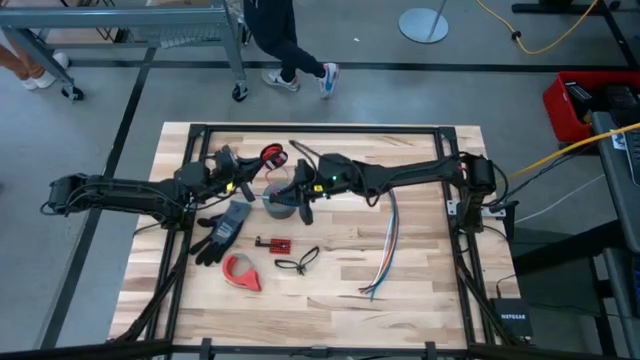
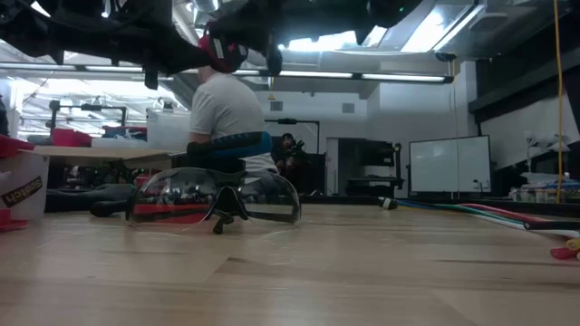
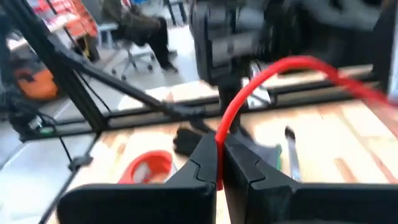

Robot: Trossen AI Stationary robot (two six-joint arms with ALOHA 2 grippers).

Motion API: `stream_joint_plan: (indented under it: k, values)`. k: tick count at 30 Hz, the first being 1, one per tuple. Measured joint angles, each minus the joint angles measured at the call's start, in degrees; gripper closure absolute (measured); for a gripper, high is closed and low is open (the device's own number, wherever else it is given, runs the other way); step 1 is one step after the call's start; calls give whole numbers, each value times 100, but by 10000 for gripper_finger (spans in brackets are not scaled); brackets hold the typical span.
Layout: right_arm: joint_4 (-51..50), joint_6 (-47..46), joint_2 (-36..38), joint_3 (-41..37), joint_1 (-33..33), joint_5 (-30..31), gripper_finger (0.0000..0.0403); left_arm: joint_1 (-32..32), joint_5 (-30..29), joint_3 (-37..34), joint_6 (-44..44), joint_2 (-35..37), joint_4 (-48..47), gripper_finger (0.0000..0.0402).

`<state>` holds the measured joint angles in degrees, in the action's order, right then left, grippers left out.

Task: Coil cords
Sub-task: Uncoil the red wire from the black spool

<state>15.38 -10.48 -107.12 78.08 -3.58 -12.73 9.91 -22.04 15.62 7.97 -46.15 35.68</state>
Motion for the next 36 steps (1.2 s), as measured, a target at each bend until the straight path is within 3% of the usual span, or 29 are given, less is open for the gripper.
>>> stream_joint_plan:
  k: [10,18,36]
  values:
    - [-1555,182,3,-2,-62,1045,395,-5,-17,0,-127,17,-5,401]
    - [-2283,353,19,-2,-367,1451,395,-7,-9,2,-66,222,-352,401]
    - [-2404,644,76,-7,-1300,1470,395,-190,105,0,631,1086,-2079,401]
